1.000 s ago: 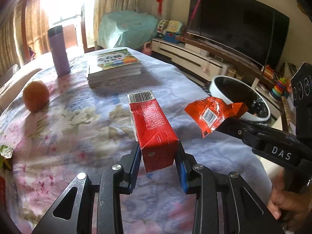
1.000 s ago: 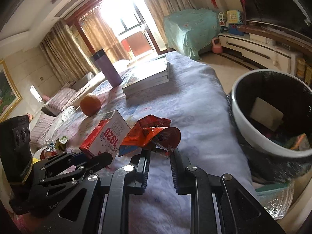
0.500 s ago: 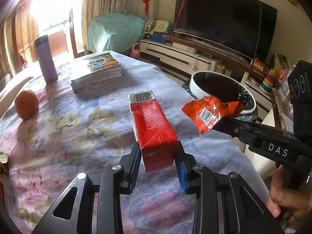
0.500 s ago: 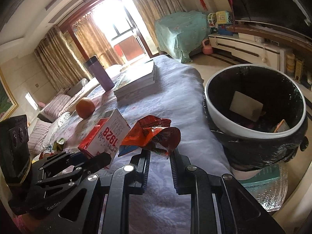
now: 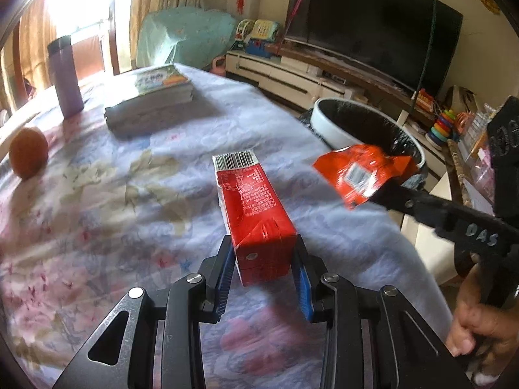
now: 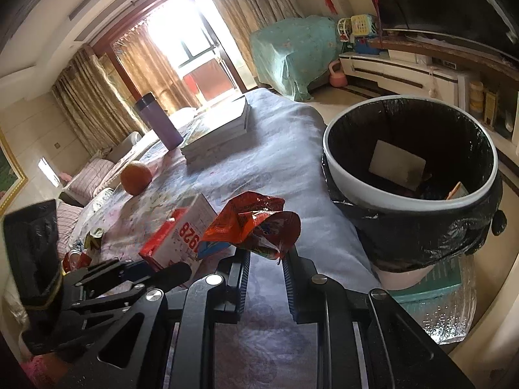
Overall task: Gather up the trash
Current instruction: 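Carry the red carton and orange packet over the bin with both tools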
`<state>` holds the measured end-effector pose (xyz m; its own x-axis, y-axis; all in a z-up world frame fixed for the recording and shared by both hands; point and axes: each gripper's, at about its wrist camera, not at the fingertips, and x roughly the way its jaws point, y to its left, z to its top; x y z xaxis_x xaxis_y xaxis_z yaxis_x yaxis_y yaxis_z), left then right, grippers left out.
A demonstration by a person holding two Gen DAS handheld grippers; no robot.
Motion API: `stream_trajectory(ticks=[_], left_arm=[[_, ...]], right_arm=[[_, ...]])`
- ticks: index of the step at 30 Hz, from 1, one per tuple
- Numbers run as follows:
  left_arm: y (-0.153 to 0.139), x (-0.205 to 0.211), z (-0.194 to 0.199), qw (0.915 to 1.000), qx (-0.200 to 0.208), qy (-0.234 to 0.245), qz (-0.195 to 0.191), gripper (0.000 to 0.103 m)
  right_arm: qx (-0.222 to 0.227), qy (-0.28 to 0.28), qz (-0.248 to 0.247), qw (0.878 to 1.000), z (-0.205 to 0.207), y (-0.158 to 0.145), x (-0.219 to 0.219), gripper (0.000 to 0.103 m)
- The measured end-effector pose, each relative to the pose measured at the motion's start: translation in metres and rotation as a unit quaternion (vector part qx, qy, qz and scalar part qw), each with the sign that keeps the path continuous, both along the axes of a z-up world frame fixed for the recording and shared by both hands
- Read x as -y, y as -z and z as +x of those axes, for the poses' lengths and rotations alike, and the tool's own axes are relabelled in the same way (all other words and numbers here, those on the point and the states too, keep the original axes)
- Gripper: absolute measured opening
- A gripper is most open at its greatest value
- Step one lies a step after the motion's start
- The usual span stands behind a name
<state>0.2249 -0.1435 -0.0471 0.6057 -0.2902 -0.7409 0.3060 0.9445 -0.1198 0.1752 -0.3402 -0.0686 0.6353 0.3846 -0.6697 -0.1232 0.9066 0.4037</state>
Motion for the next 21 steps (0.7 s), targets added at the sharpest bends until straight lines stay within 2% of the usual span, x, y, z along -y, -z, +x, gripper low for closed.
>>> stream_trajectory(ticks=[3, 5, 9, 10, 13, 21], left_arm=[[0.006, 0.0, 0.004, 0.9999, -0.007, -0.012, 0.001, 0.036], [0.007, 0.002, 0.006, 0.9998, -0.008, -0.02, 0.003, 0.047], [0.006, 0.007, 0.008, 0.9996, -0.002, -0.029, 0.001, 0.051], [0.006, 0.007, 0.008, 0.9996, 0.002, -0.028, 0.001, 0.05], [0.01, 0.013, 0.015, 0.9998, -0.004, -0.019, 0.003, 0.03], [0.006, 0.024, 0.013, 0.9999, 0.011, 0.005, 0.012, 0.03]], right_arm=[[-0.001, 0.002, 0.001, 1.0, -0.001, 0.001, 0.001, 0.02], [-0.002, 0.003, 0.002, 1.0, -0.001, 0.002, 0.002, 0.02], [-0.003, 0.003, 0.002, 1.0, -0.001, 0.003, 0.003, 0.02], [-0.004, 0.003, 0.002, 1.0, -0.002, 0.004, 0.004, 0.02], [-0.006, 0.005, 0.004, 1.0, -0.001, 0.005, 0.005, 0.02], [-0.002, 0.015, 0.006, 1.0, -0.005, 0.002, 0.014, 0.02]])
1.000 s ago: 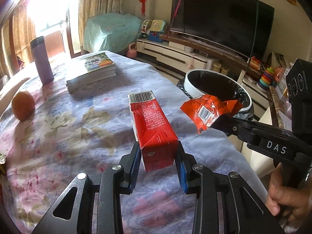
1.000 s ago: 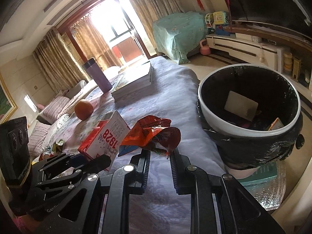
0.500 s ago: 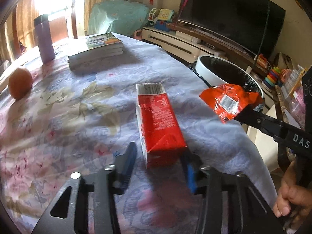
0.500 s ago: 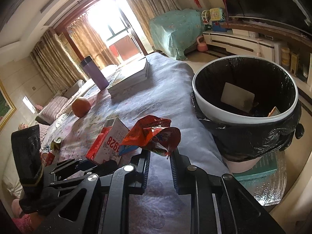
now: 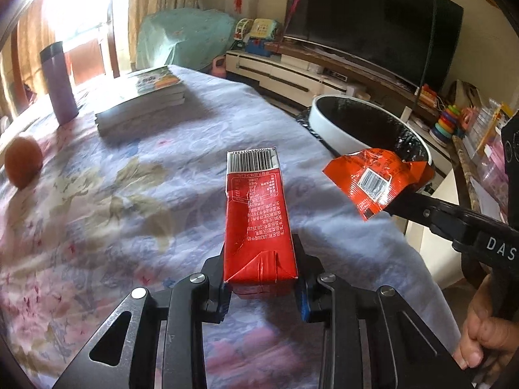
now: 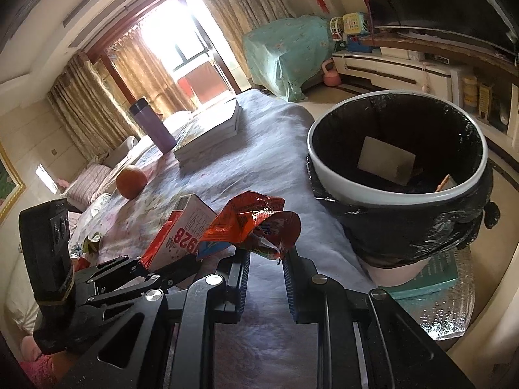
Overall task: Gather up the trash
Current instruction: 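Carry the red carton and orange packet over the bin with both tools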
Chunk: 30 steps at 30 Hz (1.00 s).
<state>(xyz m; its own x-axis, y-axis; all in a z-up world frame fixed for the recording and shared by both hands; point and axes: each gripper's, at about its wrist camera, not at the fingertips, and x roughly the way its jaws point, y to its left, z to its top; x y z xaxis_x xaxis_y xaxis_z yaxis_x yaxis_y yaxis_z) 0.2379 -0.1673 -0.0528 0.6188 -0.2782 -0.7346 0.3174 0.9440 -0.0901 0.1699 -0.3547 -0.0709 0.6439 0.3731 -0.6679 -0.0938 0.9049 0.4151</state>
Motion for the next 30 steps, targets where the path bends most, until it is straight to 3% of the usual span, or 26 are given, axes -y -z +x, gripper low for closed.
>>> stream_trajectory(ticks=[30], left_arm=[[-0.033, 0.046, 0.004, 0.9983, 0.023, 0.054, -0.003, 0.03]], right_arm=[[0.013, 0.056, -0.003, 0.998, -0.012, -0.014, 0.056, 0.02]])
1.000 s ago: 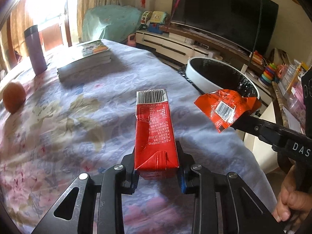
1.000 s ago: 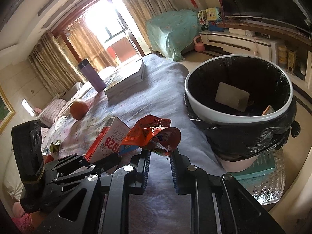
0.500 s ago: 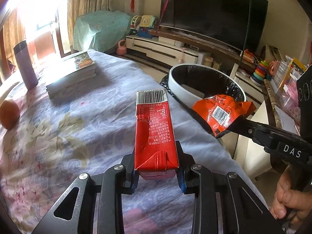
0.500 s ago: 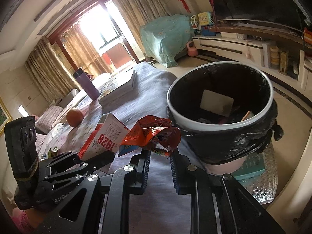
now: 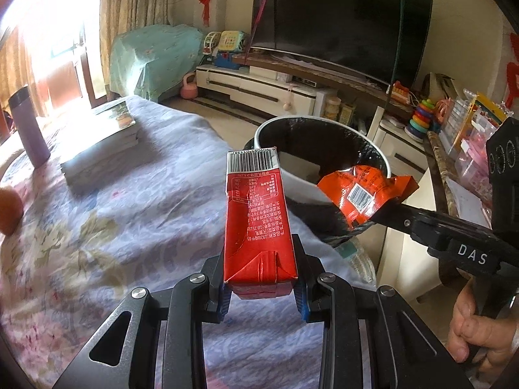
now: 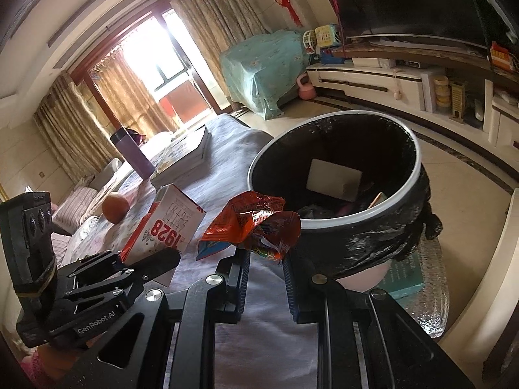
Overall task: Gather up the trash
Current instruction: 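Carry the red carton and orange packet over the bin with both tools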
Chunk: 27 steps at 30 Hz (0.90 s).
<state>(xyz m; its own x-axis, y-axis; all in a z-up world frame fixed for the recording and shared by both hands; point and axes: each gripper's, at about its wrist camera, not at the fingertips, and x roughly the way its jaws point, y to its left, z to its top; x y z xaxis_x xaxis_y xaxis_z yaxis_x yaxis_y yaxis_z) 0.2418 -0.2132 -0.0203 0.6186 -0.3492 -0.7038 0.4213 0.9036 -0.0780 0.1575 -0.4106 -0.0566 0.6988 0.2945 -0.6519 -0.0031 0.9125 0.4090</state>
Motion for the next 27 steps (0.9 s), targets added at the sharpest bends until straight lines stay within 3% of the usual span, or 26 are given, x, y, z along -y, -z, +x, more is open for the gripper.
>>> stream_trajectory(ticks=[27], left_arm=[[-0.004, 0.022, 0.005, 0.9996, 0.007, 0.027, 0.001, 0.03]], right_arm=[[0.003, 0.02, 0.0, 1.0, 0.003, -0.004, 0.025, 0.02]])
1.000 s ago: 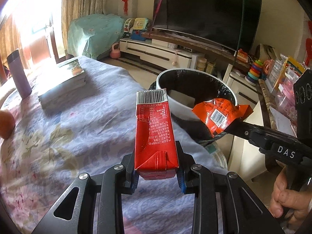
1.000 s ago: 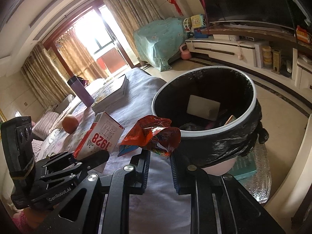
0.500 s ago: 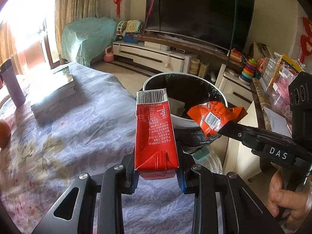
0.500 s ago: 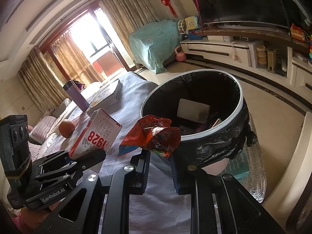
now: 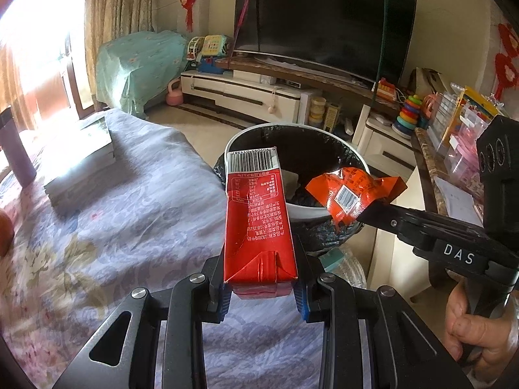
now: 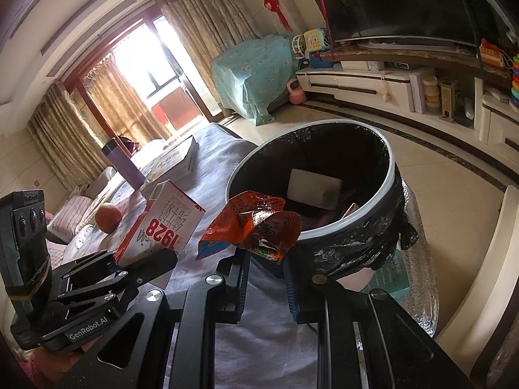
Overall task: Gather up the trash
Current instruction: 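Carry the red carton and orange packet over the bin with both tools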
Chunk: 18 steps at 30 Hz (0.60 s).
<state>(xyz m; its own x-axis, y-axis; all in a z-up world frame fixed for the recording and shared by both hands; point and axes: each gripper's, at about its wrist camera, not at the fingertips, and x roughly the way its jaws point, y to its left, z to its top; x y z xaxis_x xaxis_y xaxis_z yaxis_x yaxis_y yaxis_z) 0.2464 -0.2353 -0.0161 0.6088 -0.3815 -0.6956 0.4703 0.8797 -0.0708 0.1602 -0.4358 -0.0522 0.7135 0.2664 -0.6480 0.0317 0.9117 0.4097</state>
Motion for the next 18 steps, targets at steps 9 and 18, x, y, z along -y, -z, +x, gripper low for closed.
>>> stream_trajectory(ticks=[9, 18], left_arm=[[-0.001, 0.01, 0.005, 1.0, 0.002, 0.009, 0.003, 0.03], [-0.004, 0.017, 0.014, 0.9999, 0.001, 0.015, 0.002, 0.03]], right_arm=[[0.003, 0.002, -0.005, 1.0, 0.006, -0.006, 0.007, 0.02], [0.002, 0.001, -0.014, 1.0, 0.017, -0.011, 0.015, 0.02]])
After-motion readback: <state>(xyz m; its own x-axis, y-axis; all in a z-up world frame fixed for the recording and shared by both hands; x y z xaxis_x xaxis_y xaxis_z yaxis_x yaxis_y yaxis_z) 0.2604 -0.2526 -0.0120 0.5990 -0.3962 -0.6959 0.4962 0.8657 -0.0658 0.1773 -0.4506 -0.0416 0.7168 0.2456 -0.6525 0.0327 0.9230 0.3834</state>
